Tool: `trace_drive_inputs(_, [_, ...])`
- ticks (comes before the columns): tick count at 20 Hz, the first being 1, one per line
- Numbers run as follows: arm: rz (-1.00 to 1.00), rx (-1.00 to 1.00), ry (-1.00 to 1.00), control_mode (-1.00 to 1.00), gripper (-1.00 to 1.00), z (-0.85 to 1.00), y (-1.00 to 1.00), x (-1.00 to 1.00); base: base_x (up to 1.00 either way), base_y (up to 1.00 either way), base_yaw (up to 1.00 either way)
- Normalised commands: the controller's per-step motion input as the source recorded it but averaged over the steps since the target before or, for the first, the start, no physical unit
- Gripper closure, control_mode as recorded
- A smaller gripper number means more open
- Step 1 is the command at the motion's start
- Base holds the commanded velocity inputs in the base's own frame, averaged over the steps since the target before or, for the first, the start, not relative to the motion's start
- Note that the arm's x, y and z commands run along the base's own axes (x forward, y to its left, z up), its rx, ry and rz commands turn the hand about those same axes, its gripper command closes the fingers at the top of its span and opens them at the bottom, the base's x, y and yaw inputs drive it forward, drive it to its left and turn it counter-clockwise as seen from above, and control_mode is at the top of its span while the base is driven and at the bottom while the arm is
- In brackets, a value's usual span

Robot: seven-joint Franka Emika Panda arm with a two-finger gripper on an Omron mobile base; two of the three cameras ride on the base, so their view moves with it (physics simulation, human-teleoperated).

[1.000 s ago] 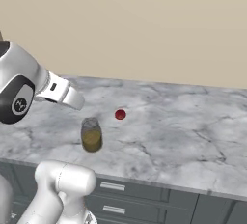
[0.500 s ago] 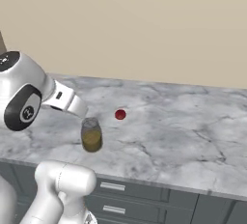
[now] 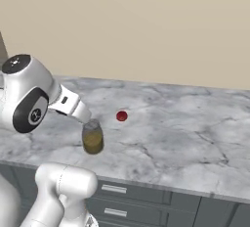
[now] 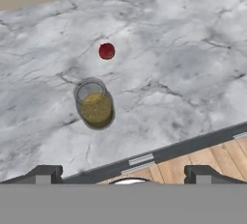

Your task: Pick the jar and candle from the dining table and place them in the open cabinet. Close the cabinet after placing the objects.

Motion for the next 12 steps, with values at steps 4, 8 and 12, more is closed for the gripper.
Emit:
trace_drive_inputs(4, [0.0,0.03,0.07,-1.0,-1.0,0.0,0.04,0.14,0.0,0.0,0.0])
trace_drive_inputs(8, [0.0,0.0,0.07,-1.0,-1.0,0.0,0.18,0.32,0.0,0.0,0.0])
trace_drive_inputs(12, [0.0,0.0,0.08,-1.0,-1.0,0.0,0.07,0.41,0.0,0.0,0.0])
